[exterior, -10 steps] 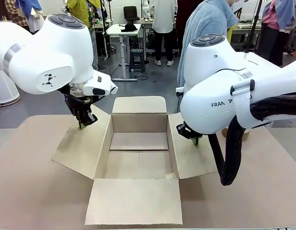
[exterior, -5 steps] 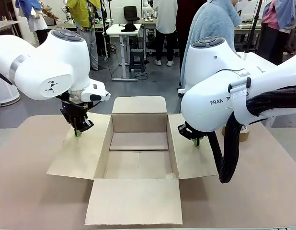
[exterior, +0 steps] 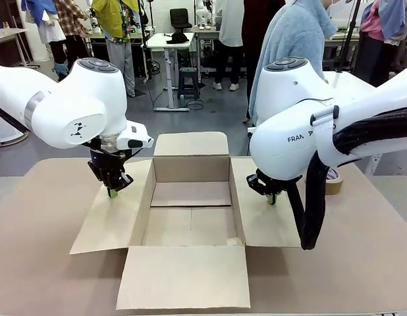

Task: Wrap the clocks to prevent damage.
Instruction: Open the side flaps of the Package Box.

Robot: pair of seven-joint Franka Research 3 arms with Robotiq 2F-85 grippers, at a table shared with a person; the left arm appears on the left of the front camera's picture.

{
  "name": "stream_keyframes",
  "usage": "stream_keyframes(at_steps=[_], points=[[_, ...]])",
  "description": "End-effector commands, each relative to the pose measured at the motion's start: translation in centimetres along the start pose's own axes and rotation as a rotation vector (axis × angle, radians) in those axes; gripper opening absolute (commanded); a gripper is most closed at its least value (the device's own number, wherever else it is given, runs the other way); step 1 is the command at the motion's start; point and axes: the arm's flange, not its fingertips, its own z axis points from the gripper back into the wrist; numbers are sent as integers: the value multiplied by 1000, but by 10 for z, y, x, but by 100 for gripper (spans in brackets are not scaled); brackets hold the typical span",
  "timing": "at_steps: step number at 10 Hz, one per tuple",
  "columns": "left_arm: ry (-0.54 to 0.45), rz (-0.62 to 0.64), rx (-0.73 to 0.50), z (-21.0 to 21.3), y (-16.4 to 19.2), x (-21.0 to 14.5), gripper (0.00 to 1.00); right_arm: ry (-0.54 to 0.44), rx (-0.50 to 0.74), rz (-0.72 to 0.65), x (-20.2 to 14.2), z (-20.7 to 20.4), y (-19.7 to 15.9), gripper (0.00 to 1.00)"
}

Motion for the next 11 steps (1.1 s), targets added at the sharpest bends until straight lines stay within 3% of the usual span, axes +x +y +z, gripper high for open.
stream_keyframes(at_steps=[1, 11], points=[[-26, 36, -3, 2, -2, -1, 0, 16, 20, -11, 8, -3, 1, 1], [-11, 3, -1, 2, 0, 1, 0, 11, 5, -9, 4, -4, -3, 1]])
